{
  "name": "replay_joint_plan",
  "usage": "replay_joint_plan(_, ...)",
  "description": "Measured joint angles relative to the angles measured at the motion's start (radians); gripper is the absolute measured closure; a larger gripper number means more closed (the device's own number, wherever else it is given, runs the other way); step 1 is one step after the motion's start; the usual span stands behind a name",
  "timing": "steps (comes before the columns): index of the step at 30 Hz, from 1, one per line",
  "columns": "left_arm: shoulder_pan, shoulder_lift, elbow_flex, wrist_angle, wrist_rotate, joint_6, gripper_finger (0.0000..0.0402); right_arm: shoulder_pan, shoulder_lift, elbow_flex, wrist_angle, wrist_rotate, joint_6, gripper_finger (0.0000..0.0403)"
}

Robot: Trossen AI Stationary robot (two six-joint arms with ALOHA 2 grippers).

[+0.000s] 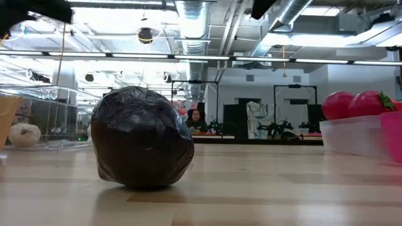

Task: Sort produce into baskets
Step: Put the green chili pepper into the yellow bin

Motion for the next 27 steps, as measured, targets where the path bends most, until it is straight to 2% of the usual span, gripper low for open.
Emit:
replay_joint_plan(5, 0.052, 0.0, 0.0, 0.0, -0.174, 0.108, 0.0226, -0.009, 0.0, 0.0, 0.0, 0.0, 0.0, 0.0154)
replay_joint_plan(12, 0.19, 0.0, 0.0, 0.041, -0.324, 0.298, 0.0226, -0.015, 0.0, 0.0, -0.001, -0.001, 0.003, 0.0152)
replay_joint_plan(20, 0.403, 0.0, 0.0, 0.106, -0.347, 0.59, 0.0226, -0.015, 0.0, 0.0, -0.001, -0.001, 0.003, 0.0133)
replay_joint_plan(27, 0.625, 0.001, 0.0, 0.272, -0.349, 0.806, 0.0226, -0.015, 0.0, 0.0, -0.001, -0.001, 0.003, 0.0097)
